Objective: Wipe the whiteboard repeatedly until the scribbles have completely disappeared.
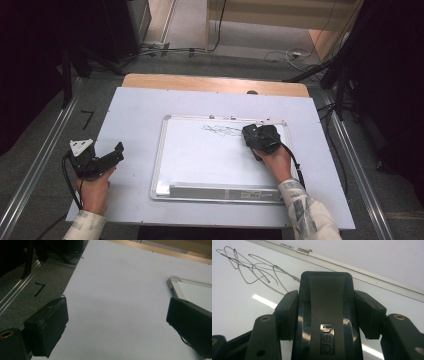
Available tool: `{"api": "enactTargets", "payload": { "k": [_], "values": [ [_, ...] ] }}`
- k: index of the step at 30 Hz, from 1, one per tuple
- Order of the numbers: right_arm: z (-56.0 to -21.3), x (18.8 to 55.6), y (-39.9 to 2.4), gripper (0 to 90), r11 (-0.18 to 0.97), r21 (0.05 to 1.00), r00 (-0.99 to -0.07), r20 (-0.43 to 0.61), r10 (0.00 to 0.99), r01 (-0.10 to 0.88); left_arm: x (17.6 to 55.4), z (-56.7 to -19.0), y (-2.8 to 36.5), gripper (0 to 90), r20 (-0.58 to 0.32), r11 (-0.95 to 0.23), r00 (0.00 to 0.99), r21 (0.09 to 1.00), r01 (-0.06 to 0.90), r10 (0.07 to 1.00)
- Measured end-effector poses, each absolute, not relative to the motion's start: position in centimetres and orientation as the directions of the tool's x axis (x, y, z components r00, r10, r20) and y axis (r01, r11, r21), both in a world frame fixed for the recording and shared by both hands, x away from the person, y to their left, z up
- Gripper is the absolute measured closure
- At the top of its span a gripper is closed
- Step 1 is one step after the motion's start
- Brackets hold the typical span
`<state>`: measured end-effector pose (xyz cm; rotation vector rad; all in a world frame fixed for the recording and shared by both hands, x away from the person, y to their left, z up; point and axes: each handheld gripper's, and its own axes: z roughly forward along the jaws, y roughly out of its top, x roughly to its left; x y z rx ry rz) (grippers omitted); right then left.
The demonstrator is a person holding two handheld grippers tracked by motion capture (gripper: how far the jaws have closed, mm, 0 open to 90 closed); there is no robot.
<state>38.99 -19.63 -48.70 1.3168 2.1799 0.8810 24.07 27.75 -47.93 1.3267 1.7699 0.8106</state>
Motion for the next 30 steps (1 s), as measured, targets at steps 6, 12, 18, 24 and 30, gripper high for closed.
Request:
{"api": "enactTargets", "payload": {
  "k": [6, 12, 18, 24, 30],
  "values": [
    [-48.6, 39.4, -21.3, 38.7, 0.306, 0.71, -0.398, -0.041, 0.917, 0.634, 24.0, -48.0, 27.9, 4.2, -0.207, 0.264, -0.169, 0.84, 0.474, 0.964],
    [-48.6, 39.8, -22.5, 38.6, 0.272, 0.708, -0.356, -0.032, 0.934, 0.651, 24.0, -48.0, 28.0, 4.2, -0.213, 0.27, -0.17, 0.838, 0.475, 0.962],
    [-48.6, 38.8, -21.0, 38.6, 0.314, 0.704, -0.412, -0.034, 0.911, 0.637, 24.0, -47.9, 27.9, 4.2, -0.208, 0.264, -0.167, 0.839, 0.476, 0.964],
    [-48.5, 38.1, -21.7, 38.6, 0.325, 0.697, -0.423, -0.035, 0.906, 0.639, 23.9, -48.0, 28.1, 4.2, -0.213, 0.27, -0.171, 0.837, 0.475, 0.962],
    [-48.5, 38.2, -21.9, 38.5, 0.318, 0.697, -0.406, -0.042, 0.913, 0.643, 23.9, -48.0, 28.1, 4.2, -0.215, 0.271, -0.17, 0.838, 0.473, 0.962]
  ]
}}
